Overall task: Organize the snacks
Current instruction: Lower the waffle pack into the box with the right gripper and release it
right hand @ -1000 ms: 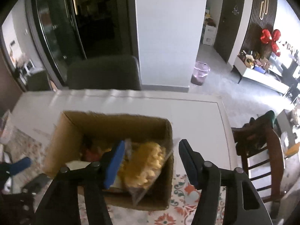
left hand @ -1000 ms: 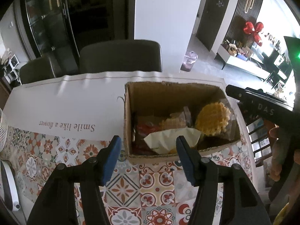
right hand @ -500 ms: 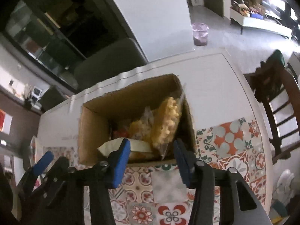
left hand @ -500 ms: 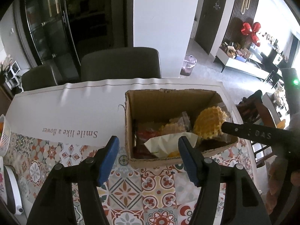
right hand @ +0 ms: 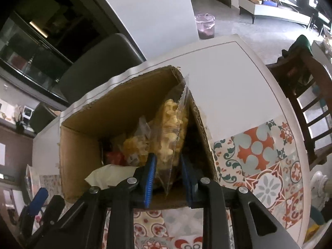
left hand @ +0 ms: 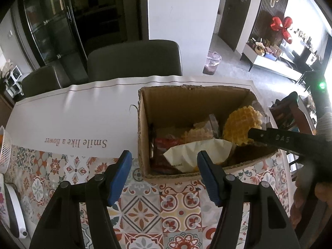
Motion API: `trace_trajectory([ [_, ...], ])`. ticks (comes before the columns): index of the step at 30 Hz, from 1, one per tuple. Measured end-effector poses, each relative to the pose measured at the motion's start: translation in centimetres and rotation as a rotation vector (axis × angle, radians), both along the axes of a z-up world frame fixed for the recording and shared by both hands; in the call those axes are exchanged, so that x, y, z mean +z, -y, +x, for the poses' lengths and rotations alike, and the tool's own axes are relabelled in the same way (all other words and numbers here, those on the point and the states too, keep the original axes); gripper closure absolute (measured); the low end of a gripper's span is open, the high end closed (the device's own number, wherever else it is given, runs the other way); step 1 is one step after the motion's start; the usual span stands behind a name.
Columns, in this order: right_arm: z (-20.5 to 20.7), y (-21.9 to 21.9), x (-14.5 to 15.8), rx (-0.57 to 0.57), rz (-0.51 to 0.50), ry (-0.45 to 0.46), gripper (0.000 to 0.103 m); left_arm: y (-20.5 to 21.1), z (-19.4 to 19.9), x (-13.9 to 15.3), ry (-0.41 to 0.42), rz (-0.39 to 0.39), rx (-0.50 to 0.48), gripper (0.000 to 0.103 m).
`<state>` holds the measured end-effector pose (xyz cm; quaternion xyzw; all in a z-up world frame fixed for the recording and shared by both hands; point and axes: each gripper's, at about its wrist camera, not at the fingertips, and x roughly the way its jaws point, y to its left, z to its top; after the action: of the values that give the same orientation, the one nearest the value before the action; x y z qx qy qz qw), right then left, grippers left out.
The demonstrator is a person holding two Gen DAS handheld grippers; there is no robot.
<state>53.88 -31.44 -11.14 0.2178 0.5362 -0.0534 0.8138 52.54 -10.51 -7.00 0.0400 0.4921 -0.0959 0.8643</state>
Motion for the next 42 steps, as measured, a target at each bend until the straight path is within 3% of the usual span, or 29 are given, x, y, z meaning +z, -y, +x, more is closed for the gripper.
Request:
trace_trajectory([
  [5, -0.9, 0.1, 2.6, -0.023, 0.032, 0.107, 0.083, -0.1, 0.1, 0.5, 0.013, -0.009, -0.005, 0.039],
  [12, -1.3, -1.7, 6.1, 0.025, 0.162, 0.250, 0.085, -0.9, -0.1, 2.2, 0.055, -0.019, 0.003, 0.038],
  [19, 0.3, -4.1, 5.9, 0.026, 0.324, 0.284, 0.086, -3.6, 0.2, 3.2, 0.091, -0.015, 0.067, 0.038],
  [25, 0.9, -6.2, 6.5, 0.034, 0.354, 0.340, 0.087, -5.3, 0.4, 3.3, 0.092, -0.026, 0.107, 0.038],
  [31, 1.7, -6.3, 5.2, 0.017, 0.447, 0.338, 0.087, -5.3, 0.3, 3.2, 0.098, -0.011, 0.104, 0.038],
  [34, 2.0, -6.4, 5.7, 0.024, 0.439, 0.352, 0.092, -5.3, 0.3, 3.2, 0.092, -0.023, 0.107, 0.038],
  [38, 2.4, -6.6, 4.6, 0.049, 0.387, 0.298, 0.093, -5.5, 0.4, 3.1, 0.091, -0.018, 0.117, 0.038],
  [42, 1.6, -5.5, 1.6, -0.026, 0.408, 0.220, 0.093, -5.3, 0.5, 2.9, 0.097, 0.012, 0.112, 0.038],
])
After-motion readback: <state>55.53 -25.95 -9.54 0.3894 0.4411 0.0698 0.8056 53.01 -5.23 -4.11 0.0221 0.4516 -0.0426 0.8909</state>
